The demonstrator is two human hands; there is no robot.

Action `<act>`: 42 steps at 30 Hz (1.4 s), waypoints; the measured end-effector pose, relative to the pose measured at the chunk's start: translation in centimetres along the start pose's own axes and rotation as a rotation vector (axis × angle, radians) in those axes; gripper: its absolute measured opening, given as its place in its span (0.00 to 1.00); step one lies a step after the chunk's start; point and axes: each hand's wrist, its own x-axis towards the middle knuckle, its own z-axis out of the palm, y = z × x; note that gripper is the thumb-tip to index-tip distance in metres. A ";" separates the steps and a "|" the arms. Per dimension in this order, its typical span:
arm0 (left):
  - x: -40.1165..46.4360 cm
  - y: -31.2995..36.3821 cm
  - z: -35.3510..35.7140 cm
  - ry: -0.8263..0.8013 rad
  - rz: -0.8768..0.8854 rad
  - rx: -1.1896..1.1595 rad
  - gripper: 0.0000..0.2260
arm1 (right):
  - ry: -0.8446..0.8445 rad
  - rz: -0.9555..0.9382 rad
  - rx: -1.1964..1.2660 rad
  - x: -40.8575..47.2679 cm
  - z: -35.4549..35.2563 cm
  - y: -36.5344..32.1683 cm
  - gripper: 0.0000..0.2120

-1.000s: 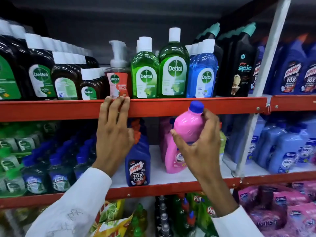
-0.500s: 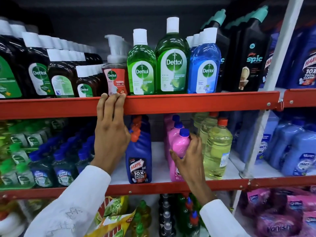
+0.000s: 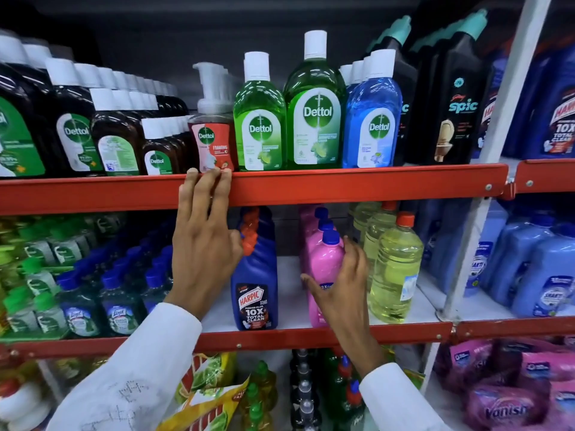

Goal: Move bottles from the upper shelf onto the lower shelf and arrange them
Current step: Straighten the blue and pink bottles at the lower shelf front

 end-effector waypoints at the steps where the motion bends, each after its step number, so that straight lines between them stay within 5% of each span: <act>1: -0.4 -0.1 -0.1 0.004 0.000 -0.036 0.36 | 0.062 -0.033 0.021 -0.5 -0.1 -0.2 0.41; 4: -3.5 -0.8 0.0 0.083 -0.065 -0.212 0.31 | 0.199 -0.222 0.093 -3.0 0.3 -0.9 0.25; 7: -8.9 -1.6 0.7 0.093 -0.330 -0.451 0.24 | 0.051 -0.201 0.139 -5.5 2.4 -1.2 0.17; 12: -14.9 -3.4 4.0 -0.381 -0.648 -0.549 0.27 | -0.442 0.075 0.077 -6.4 6.1 -0.6 0.25; 16: -14.8 -4.7 5.9 -0.576 -0.541 -0.561 0.25 | -0.590 0.089 0.053 -5.6 7.3 -0.2 0.25; 21: -14.1 -5.3 7.6 -0.601 -0.529 -0.576 0.18 | -0.569 0.105 0.072 -4.7 8.1 0.6 0.21; 42: -14.8 -5.9 9.2 -0.588 -0.511 -0.516 0.21 | -0.529 0.136 0.122 -5.2 9.8 2.5 0.20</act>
